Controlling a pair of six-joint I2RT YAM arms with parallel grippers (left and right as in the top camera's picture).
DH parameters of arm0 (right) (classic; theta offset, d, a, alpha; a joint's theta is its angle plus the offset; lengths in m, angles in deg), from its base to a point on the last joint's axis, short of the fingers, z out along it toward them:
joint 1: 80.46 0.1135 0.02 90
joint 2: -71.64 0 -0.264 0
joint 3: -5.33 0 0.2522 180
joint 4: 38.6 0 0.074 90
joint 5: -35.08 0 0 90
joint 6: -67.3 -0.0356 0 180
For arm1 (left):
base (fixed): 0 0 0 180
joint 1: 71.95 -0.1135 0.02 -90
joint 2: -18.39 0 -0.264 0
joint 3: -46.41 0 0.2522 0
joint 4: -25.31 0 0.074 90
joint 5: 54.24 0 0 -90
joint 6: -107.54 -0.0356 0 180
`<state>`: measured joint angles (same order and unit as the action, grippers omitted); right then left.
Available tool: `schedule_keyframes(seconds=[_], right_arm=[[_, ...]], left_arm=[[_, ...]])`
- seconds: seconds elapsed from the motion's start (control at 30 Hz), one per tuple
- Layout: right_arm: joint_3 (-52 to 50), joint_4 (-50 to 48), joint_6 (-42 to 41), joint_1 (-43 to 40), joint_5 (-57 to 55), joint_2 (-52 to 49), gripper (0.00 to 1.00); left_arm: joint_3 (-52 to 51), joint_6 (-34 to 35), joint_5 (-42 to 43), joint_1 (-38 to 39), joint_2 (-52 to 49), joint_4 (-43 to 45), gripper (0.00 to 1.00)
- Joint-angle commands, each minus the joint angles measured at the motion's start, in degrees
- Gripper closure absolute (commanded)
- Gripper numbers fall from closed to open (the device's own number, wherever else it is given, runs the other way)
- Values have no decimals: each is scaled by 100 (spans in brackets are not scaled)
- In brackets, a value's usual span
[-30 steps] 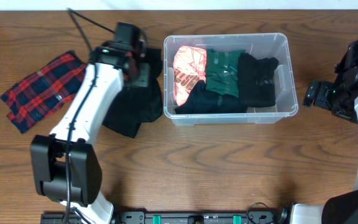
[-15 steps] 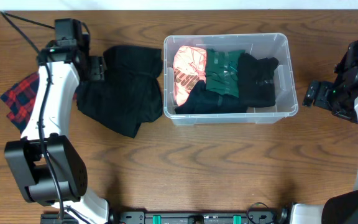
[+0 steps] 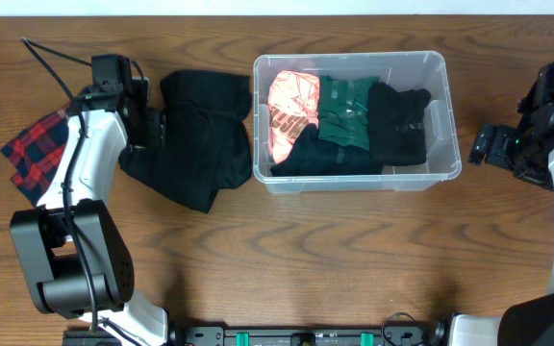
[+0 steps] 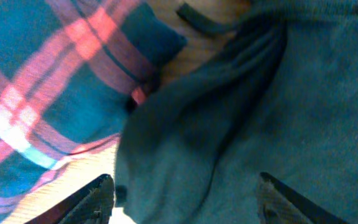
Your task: Pack container
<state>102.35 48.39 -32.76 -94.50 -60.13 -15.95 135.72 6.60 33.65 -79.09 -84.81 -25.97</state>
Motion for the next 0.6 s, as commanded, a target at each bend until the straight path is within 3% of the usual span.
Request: schedule_keyframes(seconds=[0.0,0.1,0.17,0.57], right_arm=[[57,-2,-59,-15,-76,57,1],[57,-2,-59,-15,-76,57,1],[57,-2,-59,-15,-76,57,1],[57,-2,-61,-15,-76,57,1]], left_arm=[[-33,122,57,-92,22,116,37],[-31,203,59,-151,39,264,78],[-31,205,59,-184,92,321,91],[-33,221,-205,-459,-127,629,94]])
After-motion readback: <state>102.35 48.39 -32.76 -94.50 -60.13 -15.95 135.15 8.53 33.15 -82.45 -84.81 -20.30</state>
